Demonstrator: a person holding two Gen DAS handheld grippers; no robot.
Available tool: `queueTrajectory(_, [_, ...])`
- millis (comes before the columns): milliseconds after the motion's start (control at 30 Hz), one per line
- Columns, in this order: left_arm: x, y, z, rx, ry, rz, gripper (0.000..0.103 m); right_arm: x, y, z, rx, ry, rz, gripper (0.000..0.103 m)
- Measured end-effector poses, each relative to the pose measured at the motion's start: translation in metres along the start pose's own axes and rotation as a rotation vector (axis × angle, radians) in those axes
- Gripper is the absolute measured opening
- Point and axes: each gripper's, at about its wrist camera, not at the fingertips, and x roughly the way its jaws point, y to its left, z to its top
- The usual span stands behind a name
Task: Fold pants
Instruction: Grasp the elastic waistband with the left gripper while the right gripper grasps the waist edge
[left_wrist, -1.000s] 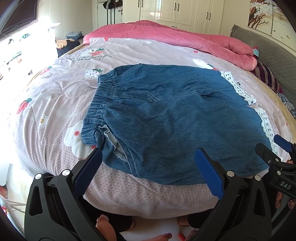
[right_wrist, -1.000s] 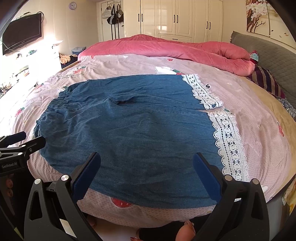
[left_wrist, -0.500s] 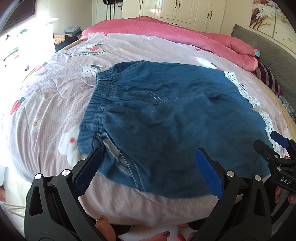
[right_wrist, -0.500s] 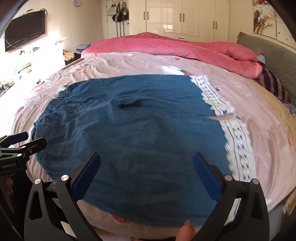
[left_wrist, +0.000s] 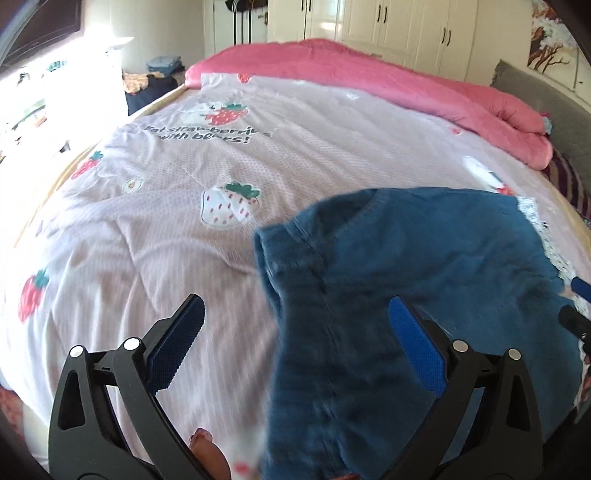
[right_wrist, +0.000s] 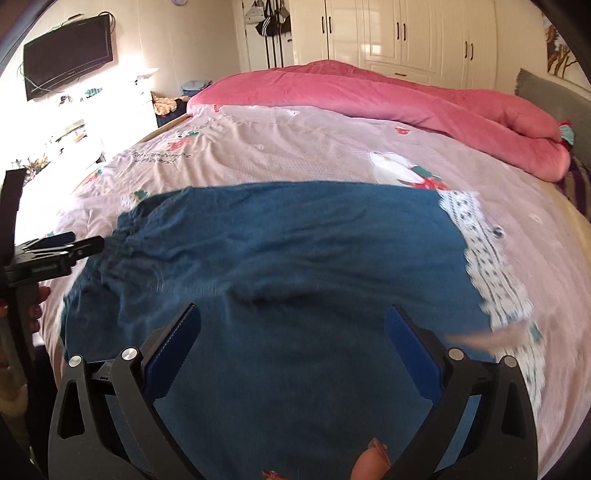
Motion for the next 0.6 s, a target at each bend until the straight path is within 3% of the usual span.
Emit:
queueTrajectory(333, [0.053,-0.002,0.042,0.101,0.027,-0.012,0.091,0.072,0.009,0.069,-0.14,0.066,0.057,0.099])
queueTrajectory(367, [0.059,-0.002,0.046,0.104,0.031,-0.019,0.086,0.077,0.011,0.074,-0.157,0.068,0.049,0.099])
queueTrajectory(433, [0.07,-0.002,0.05,0.11,0.041,-0.036,0.056,0.091,0.017,0.085,-0.197,0.08,0.066,0.099])
queueTrajectory(467, [0.074,-0.004,0.052,0.119,0.047,-0.043,0.047,0.096,0.019,0.089,-0.209,0.082,0.075,0.099])
queueTrajectory(500, [0.08,-0.006,0.053,0.14,0.058,-0.055,0.03,0.103,0.021,0.094,-0.221,0.091,0.091,0.099])
queueTrajectory(600, [0.09,-0.01,0.05,0.159,0.075,-0.09,0.011,0.117,0.028,0.106,-0.263,0.093,0.121,0.099])
